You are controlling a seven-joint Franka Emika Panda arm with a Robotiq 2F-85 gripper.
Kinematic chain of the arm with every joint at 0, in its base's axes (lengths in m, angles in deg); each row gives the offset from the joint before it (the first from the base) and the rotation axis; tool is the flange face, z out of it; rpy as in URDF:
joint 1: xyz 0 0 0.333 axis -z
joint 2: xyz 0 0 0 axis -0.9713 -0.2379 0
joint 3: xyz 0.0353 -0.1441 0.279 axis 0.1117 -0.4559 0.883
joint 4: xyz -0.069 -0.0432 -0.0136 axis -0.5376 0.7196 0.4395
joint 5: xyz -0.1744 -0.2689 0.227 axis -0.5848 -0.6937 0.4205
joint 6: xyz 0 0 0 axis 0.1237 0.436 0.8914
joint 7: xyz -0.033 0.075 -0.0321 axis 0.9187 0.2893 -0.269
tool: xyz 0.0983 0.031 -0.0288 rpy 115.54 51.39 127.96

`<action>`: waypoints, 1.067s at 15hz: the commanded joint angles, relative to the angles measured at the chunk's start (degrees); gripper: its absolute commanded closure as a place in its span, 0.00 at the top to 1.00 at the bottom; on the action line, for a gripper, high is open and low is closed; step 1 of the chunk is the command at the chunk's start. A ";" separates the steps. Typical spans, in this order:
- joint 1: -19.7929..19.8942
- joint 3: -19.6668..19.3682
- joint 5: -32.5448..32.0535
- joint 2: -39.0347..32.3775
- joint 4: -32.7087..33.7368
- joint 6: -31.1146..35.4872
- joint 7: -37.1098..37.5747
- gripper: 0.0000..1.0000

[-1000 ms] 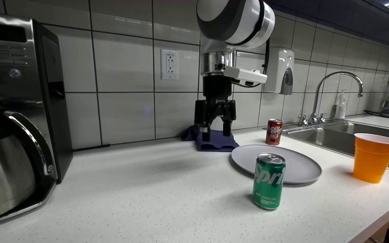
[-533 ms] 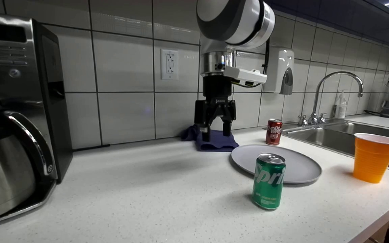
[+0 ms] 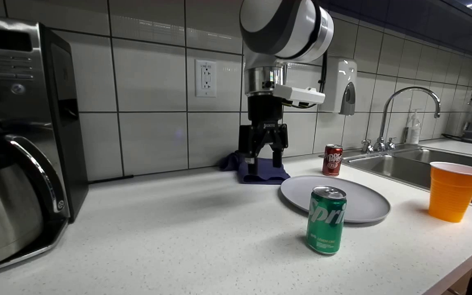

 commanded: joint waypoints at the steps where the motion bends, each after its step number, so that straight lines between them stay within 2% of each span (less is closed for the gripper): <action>1: -0.13 -0.48 -2.26 1.75 -1.94 1.97 1.49 1.00; 16: -1.23 -0.15 -2.59 7.13 -14.62 13.87 4.87 1.00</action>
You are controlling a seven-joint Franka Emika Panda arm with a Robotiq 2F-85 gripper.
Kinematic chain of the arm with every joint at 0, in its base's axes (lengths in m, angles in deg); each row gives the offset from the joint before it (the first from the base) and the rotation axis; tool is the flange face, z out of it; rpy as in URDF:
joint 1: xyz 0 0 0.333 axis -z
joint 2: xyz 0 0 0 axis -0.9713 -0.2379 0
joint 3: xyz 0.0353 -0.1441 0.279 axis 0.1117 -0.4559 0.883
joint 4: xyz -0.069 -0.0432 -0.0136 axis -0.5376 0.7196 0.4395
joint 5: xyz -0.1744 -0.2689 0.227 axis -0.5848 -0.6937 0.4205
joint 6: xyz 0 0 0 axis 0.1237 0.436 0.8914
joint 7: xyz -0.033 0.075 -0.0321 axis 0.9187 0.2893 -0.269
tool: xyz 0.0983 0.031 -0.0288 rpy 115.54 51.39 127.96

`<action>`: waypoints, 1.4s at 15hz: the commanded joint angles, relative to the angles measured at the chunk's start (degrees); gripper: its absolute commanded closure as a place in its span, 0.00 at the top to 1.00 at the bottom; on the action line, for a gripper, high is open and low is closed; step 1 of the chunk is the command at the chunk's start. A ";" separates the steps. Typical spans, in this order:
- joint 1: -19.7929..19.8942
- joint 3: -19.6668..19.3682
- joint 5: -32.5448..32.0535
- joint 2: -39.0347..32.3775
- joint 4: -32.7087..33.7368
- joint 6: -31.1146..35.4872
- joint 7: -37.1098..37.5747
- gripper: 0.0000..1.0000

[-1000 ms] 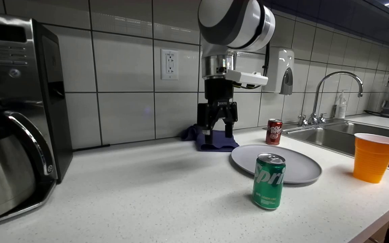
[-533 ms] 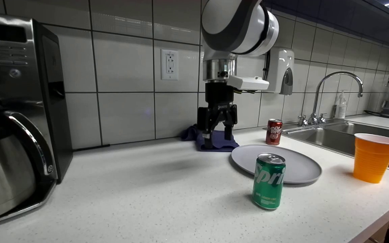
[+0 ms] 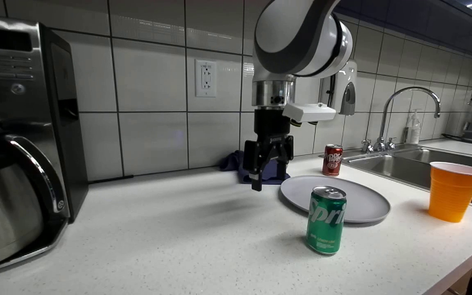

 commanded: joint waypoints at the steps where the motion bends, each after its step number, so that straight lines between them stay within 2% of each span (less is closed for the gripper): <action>1: -0.41 0.25 -0.96 4.75 -5.47 2.31 2.85 1.00; 21: -0.46 1.46 0.77 16.58 -21.37 6.49 4.99 1.00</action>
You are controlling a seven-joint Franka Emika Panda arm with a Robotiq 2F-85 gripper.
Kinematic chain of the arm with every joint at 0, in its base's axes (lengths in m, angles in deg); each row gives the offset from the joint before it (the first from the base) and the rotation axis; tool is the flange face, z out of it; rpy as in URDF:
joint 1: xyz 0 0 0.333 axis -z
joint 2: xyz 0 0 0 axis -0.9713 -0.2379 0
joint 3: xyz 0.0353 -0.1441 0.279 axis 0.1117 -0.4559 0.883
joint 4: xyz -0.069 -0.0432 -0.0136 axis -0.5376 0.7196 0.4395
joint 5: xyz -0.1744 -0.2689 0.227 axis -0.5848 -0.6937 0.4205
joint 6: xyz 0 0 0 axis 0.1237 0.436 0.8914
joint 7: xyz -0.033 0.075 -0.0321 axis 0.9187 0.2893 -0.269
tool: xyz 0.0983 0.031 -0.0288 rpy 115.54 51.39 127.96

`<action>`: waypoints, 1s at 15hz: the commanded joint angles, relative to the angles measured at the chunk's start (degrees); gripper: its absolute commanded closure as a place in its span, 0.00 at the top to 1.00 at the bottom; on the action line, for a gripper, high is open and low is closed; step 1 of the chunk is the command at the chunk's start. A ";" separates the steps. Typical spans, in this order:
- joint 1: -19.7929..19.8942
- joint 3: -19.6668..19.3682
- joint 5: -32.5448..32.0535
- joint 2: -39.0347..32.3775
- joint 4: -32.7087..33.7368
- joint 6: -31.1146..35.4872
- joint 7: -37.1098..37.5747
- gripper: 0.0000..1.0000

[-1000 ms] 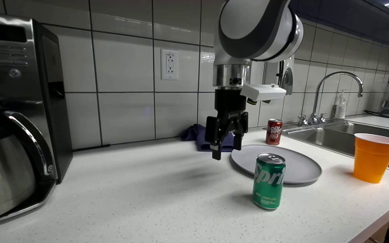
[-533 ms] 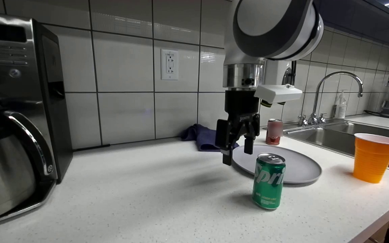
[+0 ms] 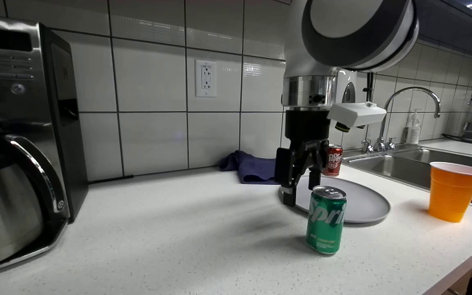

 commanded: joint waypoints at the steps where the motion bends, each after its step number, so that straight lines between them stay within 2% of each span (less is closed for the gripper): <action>1: -0.06 0.89 0.74 4.28 -4.25 1.43 1.60 1.00; 15: 0.03 1.06 2.58 10.98 -11.78 2.83 1.48 1.00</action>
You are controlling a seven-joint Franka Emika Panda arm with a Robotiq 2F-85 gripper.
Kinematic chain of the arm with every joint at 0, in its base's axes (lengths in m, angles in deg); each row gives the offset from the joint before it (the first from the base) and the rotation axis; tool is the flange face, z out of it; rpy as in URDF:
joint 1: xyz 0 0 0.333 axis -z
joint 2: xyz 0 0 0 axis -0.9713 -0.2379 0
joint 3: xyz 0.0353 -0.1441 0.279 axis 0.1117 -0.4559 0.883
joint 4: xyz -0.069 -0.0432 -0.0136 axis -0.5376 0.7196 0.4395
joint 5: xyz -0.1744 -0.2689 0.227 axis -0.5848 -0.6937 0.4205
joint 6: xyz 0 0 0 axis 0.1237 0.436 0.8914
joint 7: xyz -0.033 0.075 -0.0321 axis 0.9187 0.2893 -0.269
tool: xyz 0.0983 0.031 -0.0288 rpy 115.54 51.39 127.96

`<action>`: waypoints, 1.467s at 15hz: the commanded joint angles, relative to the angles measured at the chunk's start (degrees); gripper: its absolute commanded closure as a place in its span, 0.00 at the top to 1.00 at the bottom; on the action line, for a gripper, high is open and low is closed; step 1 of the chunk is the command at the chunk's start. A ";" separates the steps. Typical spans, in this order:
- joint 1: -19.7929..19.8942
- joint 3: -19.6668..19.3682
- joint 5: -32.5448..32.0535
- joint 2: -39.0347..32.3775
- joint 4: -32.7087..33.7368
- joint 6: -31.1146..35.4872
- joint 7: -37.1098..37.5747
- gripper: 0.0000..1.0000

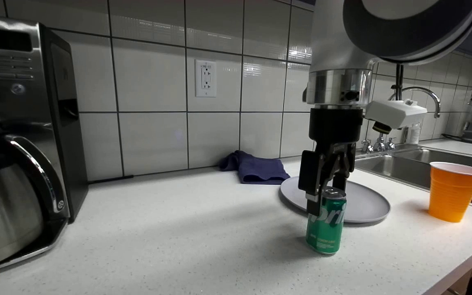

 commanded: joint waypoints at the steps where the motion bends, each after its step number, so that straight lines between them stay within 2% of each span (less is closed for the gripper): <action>1: 0.10 0.29 1.03 2.78 -2.33 0.87 0.60 1.00; 11: 0.29 -0.02 0.77 1.71 -1.56 1.40 0.02 1.00; 12: 0.28 -0.01 0.82 1.68 -1.56 1.47 -0.01 0.80; 17: 0.20 0.08 0.80 1.82 -1.68 1.69 0.18 0.42; 18: 0.19 0.09 0.78 1.91 -1.69 1.70 0.23 0.38; 22: 0.04 0.32 0.46 3.24 -1.66 0.81 0.75 0.38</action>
